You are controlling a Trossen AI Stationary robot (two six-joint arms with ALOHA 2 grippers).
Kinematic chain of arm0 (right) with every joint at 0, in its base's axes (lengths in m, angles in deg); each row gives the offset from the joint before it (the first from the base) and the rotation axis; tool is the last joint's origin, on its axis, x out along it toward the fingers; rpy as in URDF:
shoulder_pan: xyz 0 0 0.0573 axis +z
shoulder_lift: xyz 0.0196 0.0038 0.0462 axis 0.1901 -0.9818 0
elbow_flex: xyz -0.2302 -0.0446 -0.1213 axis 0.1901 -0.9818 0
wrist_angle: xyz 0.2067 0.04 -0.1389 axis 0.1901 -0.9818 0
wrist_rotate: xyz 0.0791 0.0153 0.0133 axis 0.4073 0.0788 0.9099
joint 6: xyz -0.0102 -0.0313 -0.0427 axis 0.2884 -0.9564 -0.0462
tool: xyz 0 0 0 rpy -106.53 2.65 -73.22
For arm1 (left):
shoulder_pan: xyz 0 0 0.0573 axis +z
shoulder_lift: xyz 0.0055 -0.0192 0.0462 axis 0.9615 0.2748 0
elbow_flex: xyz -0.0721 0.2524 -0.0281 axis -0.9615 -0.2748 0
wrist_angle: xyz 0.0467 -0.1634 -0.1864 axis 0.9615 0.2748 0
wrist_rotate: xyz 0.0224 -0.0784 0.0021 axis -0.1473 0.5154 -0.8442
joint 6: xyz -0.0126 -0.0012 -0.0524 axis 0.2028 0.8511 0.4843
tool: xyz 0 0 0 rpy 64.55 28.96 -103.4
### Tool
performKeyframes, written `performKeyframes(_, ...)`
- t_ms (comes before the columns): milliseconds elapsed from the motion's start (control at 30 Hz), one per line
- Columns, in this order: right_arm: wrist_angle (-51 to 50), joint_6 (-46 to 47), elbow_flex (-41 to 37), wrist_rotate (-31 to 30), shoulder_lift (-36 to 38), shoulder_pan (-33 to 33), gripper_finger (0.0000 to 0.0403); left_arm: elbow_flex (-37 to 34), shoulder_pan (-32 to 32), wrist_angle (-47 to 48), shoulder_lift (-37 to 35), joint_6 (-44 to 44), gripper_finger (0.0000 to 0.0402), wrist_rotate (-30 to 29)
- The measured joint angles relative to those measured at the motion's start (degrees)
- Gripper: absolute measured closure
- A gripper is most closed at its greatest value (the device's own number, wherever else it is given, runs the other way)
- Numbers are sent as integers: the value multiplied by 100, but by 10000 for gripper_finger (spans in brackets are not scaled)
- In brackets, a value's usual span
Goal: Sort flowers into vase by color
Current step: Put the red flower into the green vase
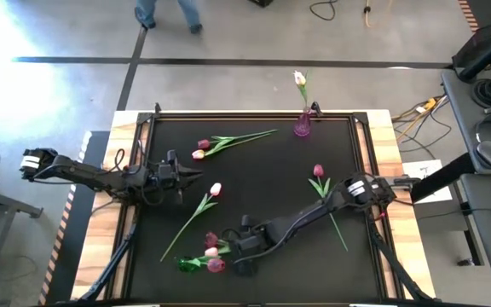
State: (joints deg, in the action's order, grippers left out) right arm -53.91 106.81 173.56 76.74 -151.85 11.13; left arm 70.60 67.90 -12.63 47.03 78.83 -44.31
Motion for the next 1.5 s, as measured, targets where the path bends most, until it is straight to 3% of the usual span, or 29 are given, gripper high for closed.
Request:
performKeyframes(400,-132,1,-271,139,990,99,385,0,0,-202,-106,-61,365,0)
performKeyframes(600,225,705,-776,1820,1182,-237,385,0,0,-216,-188,-116,365,-2)
performKeyframes(967,299,945,-1121,4033,1217,-897,385,0,0,-214,-217,-17,365,-2)
performKeyframes(1367,1837,652,-1707,5634,1217,-1461,385,0,0,-205,-224,46,365,0)
performKeyframes(1500,1873,332,-1880,5641,1216,-1632,385,0,-1,-201,-226,63,365,-1)
